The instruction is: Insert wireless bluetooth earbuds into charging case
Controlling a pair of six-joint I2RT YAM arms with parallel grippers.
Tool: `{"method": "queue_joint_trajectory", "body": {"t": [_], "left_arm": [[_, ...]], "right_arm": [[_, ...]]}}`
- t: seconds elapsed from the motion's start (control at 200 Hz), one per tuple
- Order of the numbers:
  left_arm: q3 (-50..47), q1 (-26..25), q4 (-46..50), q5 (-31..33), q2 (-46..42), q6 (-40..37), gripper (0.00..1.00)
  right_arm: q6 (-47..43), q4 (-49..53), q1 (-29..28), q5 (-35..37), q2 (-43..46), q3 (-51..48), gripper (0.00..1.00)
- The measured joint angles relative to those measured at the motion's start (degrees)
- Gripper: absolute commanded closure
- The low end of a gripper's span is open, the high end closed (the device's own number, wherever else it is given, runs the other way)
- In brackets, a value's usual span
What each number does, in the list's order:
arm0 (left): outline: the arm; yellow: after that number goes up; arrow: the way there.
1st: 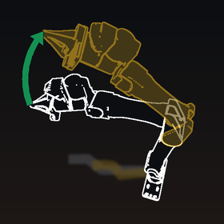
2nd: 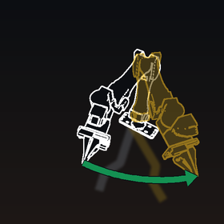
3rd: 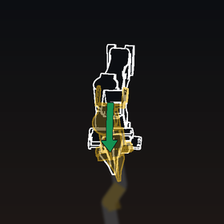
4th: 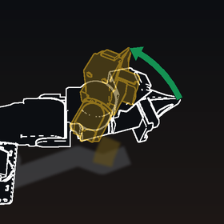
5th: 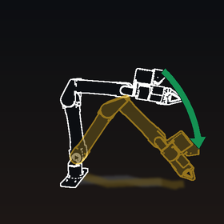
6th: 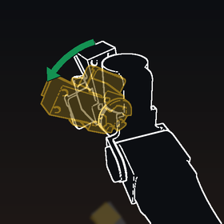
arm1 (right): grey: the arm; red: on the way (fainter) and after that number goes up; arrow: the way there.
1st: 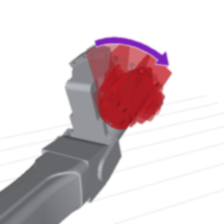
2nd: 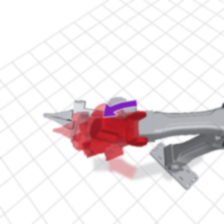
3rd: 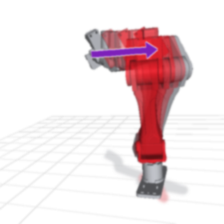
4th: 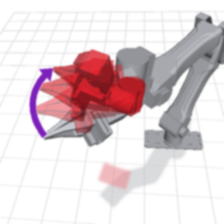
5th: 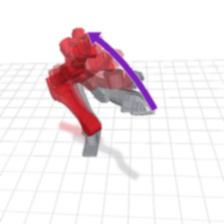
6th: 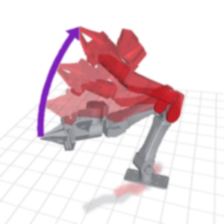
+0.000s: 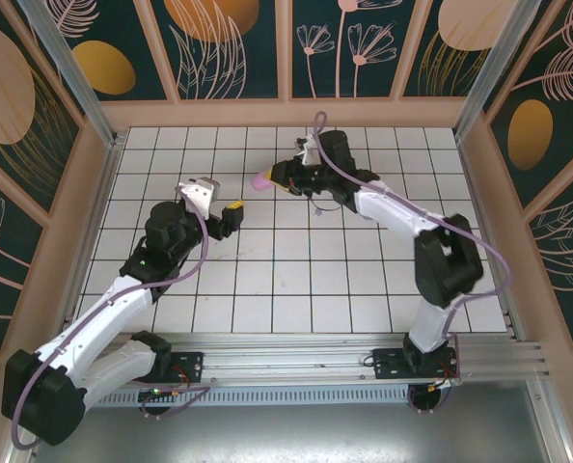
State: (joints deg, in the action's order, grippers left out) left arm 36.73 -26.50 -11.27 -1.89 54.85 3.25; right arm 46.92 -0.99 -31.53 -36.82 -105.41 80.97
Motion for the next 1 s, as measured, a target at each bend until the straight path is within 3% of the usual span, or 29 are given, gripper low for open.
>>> {"method": "queue_joint_trajectory", "body": {"t": [0.17, 0.335, 0.5, 0.881, 1.001], "left_arm": [[-1.77, 2.4, 1.7, 5.31, -2.58, 1.44, 0.22], [-2.6, 7.67, 2.51, 3.85, -0.13, 5.92, 0.22], [-3.8, 9.03, 2.34, 0.92, 3.06, 10.58, 0.22], [-10.95, 9.35, -6.34, -6.91, 7.26, 22.56, 0.25], [-11.54, 9.35, -7.13, -6.88, 7.02, 22.82, 0.25]], "right_arm": [[-0.11, 3.45, -0.42, 1.44, -16.2, 15.43, 0.83], [-0.09, 8.61, -1.86, 2.47, -29.97, 32.74, 0.82], [-0.24, 12.92, -3.87, 3.28, -41.44, 49.03, 0.82], [3.32, 7.78, -4.55, 4.9, -50.16, 51.01, 0.8], [4.31, 6.34, -4.59, 5.77, -50.47, 51.34, 0.72]]}}
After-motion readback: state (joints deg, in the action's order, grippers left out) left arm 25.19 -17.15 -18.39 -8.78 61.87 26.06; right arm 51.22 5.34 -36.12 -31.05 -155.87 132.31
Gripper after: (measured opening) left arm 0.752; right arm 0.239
